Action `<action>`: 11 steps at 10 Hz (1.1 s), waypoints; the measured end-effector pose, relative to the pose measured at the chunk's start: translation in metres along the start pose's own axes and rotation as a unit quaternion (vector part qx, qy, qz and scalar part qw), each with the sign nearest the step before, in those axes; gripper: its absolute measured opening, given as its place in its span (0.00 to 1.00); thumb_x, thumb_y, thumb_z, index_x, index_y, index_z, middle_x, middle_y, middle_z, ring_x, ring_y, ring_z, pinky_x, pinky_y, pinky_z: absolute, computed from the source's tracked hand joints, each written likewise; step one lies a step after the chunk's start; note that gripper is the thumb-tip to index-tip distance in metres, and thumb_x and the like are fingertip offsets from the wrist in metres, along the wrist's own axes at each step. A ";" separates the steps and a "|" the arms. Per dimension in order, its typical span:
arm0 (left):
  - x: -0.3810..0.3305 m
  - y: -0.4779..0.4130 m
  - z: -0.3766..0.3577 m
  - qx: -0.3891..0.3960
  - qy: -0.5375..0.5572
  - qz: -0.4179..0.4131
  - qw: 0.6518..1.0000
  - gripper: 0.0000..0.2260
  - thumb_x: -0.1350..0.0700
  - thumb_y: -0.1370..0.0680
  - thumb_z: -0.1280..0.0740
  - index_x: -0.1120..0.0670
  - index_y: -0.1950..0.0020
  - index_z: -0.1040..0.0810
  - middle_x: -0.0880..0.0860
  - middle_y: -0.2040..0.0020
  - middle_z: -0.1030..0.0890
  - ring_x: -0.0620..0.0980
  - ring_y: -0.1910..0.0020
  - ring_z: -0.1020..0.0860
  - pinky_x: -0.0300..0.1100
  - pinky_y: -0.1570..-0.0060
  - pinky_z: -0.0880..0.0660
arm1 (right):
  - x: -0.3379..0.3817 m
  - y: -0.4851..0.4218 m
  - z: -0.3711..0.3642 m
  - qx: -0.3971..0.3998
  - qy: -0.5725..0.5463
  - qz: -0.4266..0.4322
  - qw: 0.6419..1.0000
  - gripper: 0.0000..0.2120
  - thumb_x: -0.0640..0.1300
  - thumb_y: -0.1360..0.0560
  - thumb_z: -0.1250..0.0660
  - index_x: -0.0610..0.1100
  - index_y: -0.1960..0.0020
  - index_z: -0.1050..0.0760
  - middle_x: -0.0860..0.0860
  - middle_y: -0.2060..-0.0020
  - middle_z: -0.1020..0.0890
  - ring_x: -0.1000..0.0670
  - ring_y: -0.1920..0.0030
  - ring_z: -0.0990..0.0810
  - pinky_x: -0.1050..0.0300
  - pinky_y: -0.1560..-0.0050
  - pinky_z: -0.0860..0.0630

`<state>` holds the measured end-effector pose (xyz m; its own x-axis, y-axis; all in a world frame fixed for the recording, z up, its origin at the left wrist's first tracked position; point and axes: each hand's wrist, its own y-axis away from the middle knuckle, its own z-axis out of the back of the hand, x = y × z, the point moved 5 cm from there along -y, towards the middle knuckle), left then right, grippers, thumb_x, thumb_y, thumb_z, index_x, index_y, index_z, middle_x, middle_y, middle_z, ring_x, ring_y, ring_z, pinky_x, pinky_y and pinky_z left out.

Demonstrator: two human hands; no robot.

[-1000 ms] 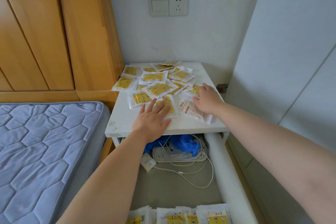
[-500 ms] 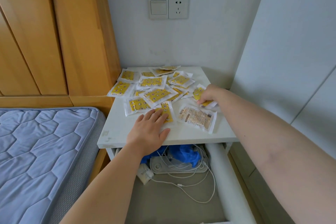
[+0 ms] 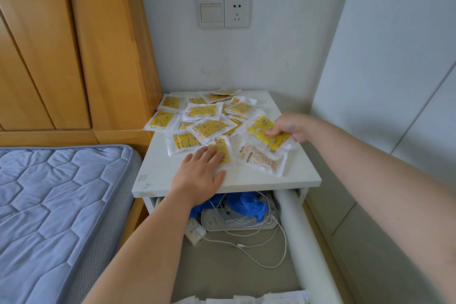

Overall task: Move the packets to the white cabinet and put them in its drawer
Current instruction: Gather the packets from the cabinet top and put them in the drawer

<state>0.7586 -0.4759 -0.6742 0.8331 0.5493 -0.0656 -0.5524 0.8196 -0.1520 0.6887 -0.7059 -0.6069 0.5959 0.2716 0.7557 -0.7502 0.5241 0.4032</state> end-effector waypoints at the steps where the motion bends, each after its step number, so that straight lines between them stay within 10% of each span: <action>1: 0.000 0.000 0.001 -0.004 0.001 -0.001 1.000 0.25 0.42 0.18 0.52 0.46 0.22 0.46 0.46 0.21 0.47 0.48 0.23 0.49 0.48 0.25 0.50 | 0.000 0.005 -0.020 0.033 0.158 0.006 0.987 0.07 0.39 0.28 0.28 0.40 0.60 0.26 0.46 0.62 0.21 0.45 0.58 0.22 0.53 0.51 0.25; 2: 0.000 0.001 0.001 -0.007 0.004 0.000 1.000 0.25 0.42 0.18 0.52 0.46 0.22 0.46 0.46 0.21 0.47 0.48 0.23 0.49 0.48 0.25 0.50 | 0.008 0.006 -0.034 -0.016 0.377 0.023 0.926 0.15 0.49 0.28 0.27 0.40 0.52 0.28 0.48 0.56 0.25 0.46 0.54 0.26 0.58 0.60 0.30; 4: 0.000 0.001 0.002 -0.012 0.007 0.000 1.000 0.25 0.42 0.19 0.51 0.46 0.22 0.46 0.46 0.21 0.47 0.48 0.23 0.49 0.47 0.24 0.50 | 0.015 0.009 -0.041 -0.022 0.405 -0.021 0.914 0.29 0.51 0.25 0.31 0.36 0.31 0.33 0.43 0.38 0.26 0.42 0.40 0.25 0.53 0.43 0.29; 7: 0.003 0.010 0.016 -0.126 0.088 0.025 0.988 0.27 0.39 0.26 0.50 0.54 0.39 0.26 0.50 0.39 0.24 0.52 0.38 0.28 0.45 0.36 0.35 | -0.032 0.003 -0.033 -0.096 -0.056 -0.024 0.993 0.21 0.48 0.28 0.28 0.39 0.39 0.25 0.45 0.42 0.21 0.44 0.41 0.23 0.51 0.43 0.26; 9: 0.022 0.007 0.018 -0.176 0.181 0.167 0.953 0.29 0.40 0.23 0.49 0.53 0.27 0.36 0.52 0.26 0.35 0.52 0.26 0.43 0.52 0.26 0.46 | -0.045 0.037 -0.052 -0.295 -0.191 0.127 0.928 0.07 0.43 0.25 0.32 0.41 0.49 0.24 0.47 0.55 0.19 0.47 0.55 0.21 0.58 0.61 0.29; 11: 0.028 -0.008 0.007 -0.020 0.141 0.248 0.958 0.36 0.34 0.22 0.50 0.49 0.21 0.57 0.50 0.21 0.59 0.50 0.23 0.63 0.57 0.26 0.61 | -0.052 0.048 -0.047 -0.381 -0.227 0.116 0.889 0.11 0.40 0.24 0.33 0.40 0.43 0.29 0.50 0.53 0.23 0.50 0.54 0.25 0.60 0.55 0.34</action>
<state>0.7860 -0.4656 -0.6683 0.4470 0.7990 -0.4022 -0.8852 0.4599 -0.0703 0.6354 -0.6571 -0.6505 0.1440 0.1808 0.9729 -0.3238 0.9377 -0.1263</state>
